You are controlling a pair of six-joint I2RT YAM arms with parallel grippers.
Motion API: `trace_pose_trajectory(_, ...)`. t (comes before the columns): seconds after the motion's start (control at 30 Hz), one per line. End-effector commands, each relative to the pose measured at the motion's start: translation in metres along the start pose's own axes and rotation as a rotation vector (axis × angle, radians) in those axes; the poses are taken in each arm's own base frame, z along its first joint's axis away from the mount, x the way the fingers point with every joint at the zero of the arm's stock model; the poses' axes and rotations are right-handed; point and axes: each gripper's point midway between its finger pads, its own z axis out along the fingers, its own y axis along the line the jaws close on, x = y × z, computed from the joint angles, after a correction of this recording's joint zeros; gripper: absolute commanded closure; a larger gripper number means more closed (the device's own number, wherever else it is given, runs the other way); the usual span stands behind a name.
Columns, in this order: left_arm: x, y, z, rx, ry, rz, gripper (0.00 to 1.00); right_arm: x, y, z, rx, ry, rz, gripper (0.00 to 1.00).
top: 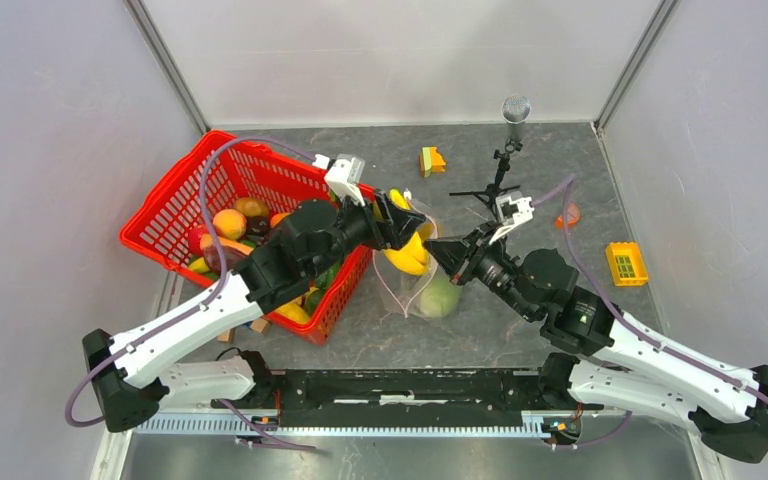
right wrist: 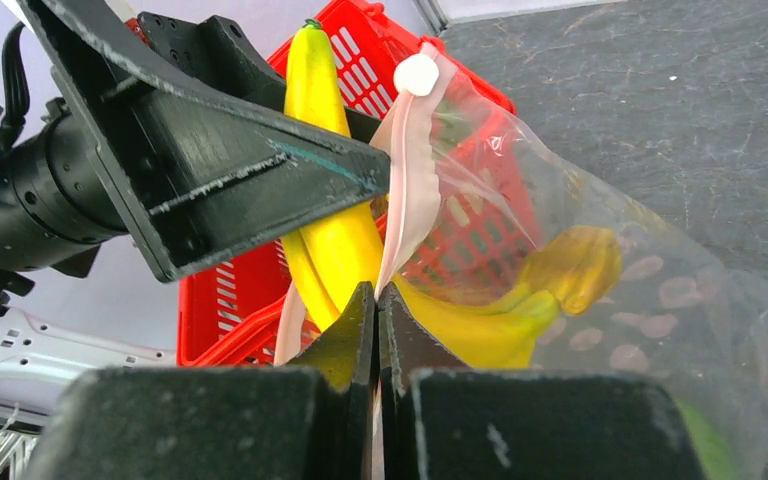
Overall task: Place the food in the zip-top bag and seal the zipper
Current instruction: Place the fake fruit in the zipper food storage bag.
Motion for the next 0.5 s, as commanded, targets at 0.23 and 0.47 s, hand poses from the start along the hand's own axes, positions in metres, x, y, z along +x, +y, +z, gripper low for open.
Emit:
trace_pose_trajectory(0.23, -0.034, -0.032, -0.025, 0.131, -0.122, 0.189, 0.13, -0.024, 0.002, -0.001, 0.017, -0.109, 0.075, 1.0)
trace_pose_trajectory(0.47, -0.054, -0.042, -0.055, 0.153, -0.115, 0.244, 0.0, -0.027, -0.017, 0.0, 0.105, -0.144, 0.045, 1.0)
